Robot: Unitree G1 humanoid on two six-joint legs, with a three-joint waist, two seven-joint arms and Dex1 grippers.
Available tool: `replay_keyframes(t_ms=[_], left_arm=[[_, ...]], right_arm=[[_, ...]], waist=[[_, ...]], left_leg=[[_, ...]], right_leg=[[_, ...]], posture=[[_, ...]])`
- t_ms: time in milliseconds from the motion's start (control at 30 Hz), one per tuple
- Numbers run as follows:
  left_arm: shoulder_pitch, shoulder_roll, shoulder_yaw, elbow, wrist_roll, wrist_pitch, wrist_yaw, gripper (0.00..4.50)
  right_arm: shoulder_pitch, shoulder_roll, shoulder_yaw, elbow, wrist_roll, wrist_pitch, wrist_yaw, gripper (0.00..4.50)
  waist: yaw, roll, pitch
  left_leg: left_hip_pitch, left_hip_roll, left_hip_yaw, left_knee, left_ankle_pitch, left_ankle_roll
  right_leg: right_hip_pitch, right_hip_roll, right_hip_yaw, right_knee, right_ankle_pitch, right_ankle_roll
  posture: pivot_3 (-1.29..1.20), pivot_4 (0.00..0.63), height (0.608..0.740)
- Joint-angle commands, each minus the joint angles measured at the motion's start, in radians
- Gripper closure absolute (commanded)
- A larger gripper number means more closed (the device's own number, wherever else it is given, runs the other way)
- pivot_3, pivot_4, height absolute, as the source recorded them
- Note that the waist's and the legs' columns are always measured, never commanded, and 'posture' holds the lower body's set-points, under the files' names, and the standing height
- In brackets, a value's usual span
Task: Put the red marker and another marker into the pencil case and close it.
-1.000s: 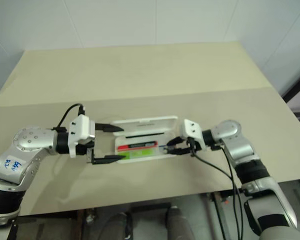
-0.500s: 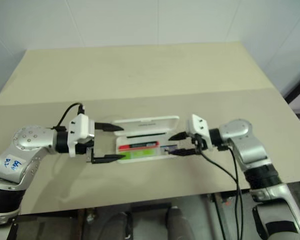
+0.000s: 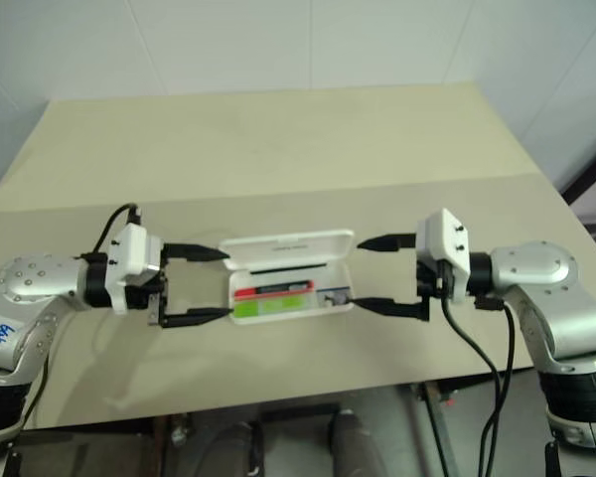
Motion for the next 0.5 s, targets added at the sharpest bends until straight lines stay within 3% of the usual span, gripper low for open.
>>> replay_keyframes(t_ms=[33, 267, 500], left_arm=[[0.01, 0.008, 0.04, -0.034, -0.037, 0.008, 0.007, 0.0], [0.04, 0.007, 0.098, -0.056, -0.08, 0.036, 0.039, 0.0], [0.068, 0.022, 0.136, -0.055, -0.093, 0.023, 0.027, 2.32]], right_arm=[[0.019, 0.015, -0.036, -0.046, 0.033, 0.005, -0.047, 0.03], [0.051, 0.013, -0.019, -0.049, 0.02, -0.025, -0.065, 0.03], [0.035, 0.024, -0.026, -0.044, 0.038, -0.044, -0.076, 0.0]], waist=[[0.0, 0.0, 0.0], [-0.001, 0.0, 0.0], [0.0, 0.0, 0.0]], left_leg=[[0.0, 0.0, 0.0, 0.0, 0.0, 0.0], [0.0, 0.0, 0.0, -0.001, 0.0, 0.0], [0.0, 0.0, 0.0, -0.001, 0.0, 0.0]], right_leg=[[0.0, 0.0, 0.0, 0.0, 0.0, 0.0], [0.0, 0.0, 0.0, 0.0, 0.0, 0.0], [0.0, 0.0, 0.0, 0.0, 0.0, 0.0]], posture=[[0.0, 0.15, 0.74], [0.0, 0.15, 0.74], [0.0, 0.15, 0.74]])
